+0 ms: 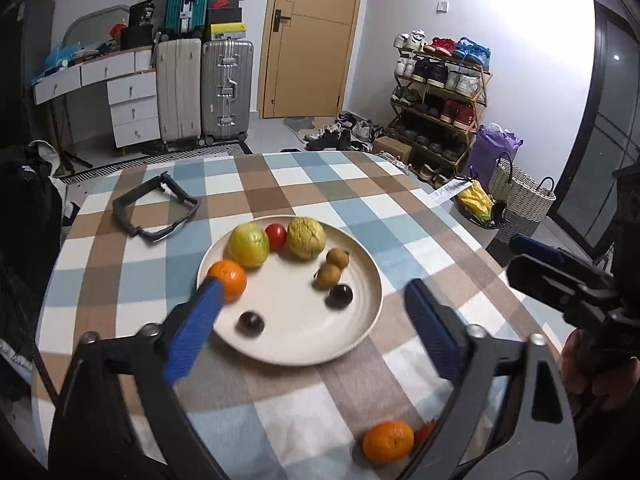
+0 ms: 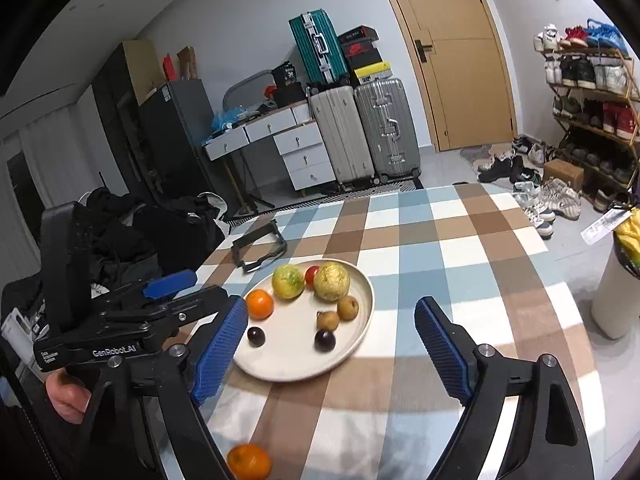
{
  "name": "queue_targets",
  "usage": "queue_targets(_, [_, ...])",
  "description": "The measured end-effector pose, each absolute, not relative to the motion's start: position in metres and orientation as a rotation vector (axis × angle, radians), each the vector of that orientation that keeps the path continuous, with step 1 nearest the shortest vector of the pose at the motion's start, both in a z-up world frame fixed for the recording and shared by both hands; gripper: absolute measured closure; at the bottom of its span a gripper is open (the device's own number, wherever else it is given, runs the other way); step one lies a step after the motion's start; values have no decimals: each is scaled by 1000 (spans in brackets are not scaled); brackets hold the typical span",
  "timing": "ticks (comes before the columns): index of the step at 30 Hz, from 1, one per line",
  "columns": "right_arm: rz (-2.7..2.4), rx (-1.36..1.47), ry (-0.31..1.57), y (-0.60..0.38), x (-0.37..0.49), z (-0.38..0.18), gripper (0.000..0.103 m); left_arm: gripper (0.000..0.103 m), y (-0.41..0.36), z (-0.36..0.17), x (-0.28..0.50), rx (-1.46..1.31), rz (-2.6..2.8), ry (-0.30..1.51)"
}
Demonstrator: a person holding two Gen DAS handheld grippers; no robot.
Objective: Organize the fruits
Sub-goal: 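Withdraw both grippers toward the last orange and red tomato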
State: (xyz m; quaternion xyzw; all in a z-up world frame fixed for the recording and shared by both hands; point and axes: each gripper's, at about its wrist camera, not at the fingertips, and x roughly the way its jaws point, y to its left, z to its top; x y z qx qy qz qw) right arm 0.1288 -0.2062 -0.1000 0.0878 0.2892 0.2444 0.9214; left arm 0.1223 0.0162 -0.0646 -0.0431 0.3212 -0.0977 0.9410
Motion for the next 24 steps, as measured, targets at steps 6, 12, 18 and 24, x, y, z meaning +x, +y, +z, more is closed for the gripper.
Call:
queue_targets(6, [489, 229, 569, -208, 91, -103, 8, 1, 16, -68, 84, -118, -186, 646])
queue_targets(12, [493, 194, 555, -205, 58, -109, 3, 1, 8, -73, 54, -97, -158, 654])
queue_targets(18, [498, 140, 586, -201, 36, -128, 2, 1, 3, -92, 42, -86, -149, 703])
queue_targets(24, [519, 136, 713, -192, 33, -166, 2, 1, 16, -112, 36, -114, -117, 747])
